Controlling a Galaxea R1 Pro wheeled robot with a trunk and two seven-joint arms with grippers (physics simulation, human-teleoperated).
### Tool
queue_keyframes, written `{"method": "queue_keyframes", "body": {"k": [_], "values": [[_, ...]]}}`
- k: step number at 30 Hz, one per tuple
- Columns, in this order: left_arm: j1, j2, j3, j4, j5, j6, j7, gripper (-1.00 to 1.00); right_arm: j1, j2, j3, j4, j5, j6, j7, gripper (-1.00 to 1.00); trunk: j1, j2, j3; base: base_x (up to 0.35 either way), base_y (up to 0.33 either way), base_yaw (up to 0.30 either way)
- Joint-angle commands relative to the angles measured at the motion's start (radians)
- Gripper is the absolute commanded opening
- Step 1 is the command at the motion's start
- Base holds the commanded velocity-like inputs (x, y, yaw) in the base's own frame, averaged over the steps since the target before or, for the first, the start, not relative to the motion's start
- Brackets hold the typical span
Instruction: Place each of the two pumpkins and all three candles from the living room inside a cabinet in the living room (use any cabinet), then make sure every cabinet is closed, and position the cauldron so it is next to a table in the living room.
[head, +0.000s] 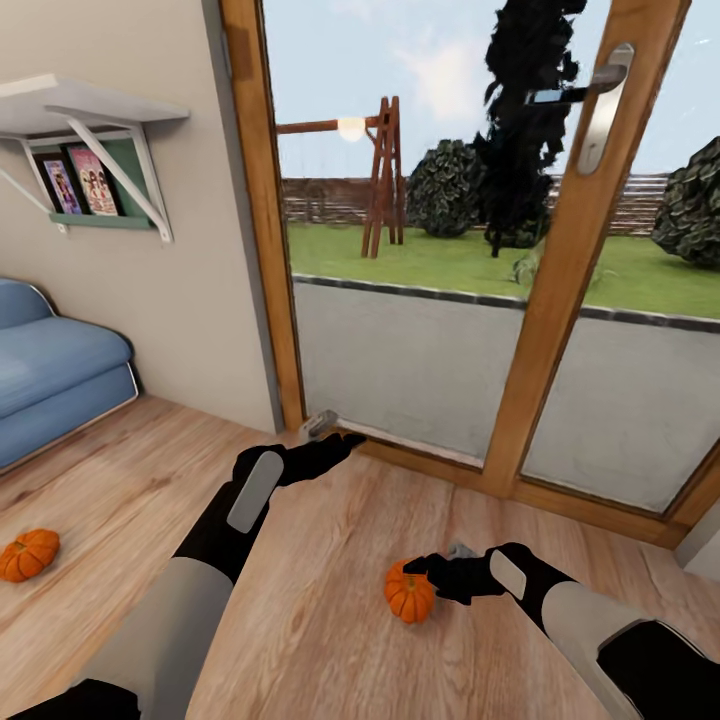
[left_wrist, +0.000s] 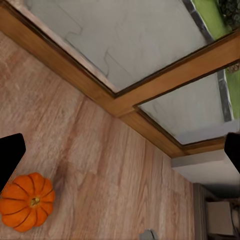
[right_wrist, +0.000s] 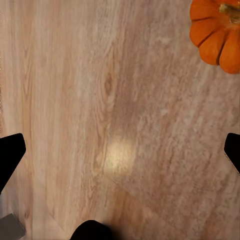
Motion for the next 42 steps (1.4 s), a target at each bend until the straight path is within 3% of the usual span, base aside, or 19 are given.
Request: {"method": "queue_keyframes", "body": {"k": [1, 13, 34, 40, 42], "values": [[0.000, 0.000, -0.001, -0.001, 0.011, 0.003, 0.010, 1.00, 0.000, -0.001, 0.005, -0.001, -0.002, 0.003, 0.003, 1.00, 0.000, 0.000, -0.001, 0.252, 0.000, 0.000], [-0.001, 0.000, -0.001, 0.000, 0.010, 0.003, 0.011, 1.00, 0.000, -0.001, 0.005, -0.001, -0.002, 0.002, 0.003, 1.00, 0.000, 0.000, -0.001, 0.086, 0.000, 0.000], [0.000, 0.000, -0.001, -0.001, 0.012, 0.004, 0.004, 1.00, 0.000, -0.001, 0.006, 0.001, -0.002, -0.002, 0.002, 1.00, 0.010, -0.005, -0.082, 0.000, 0.000, 0.000], [-0.001, 0.000, -0.001, -0.001, 0.012, 0.004, 0.005, 1.00, 0.000, -0.001, 0.006, 0.001, -0.001, -0.038, 0.002, 1.00, 0.012, -0.007, -0.105, 0.000, 0.000, 0.000], [-0.001, 0.000, -0.001, -0.001, 0.012, 0.004, 0.005, 1.00, 0.000, -0.001, 0.007, 0.002, -0.001, -0.090, 0.002, 1.00, 0.013, -0.007, -0.113, 0.000, 0.000, 0.000]]}}
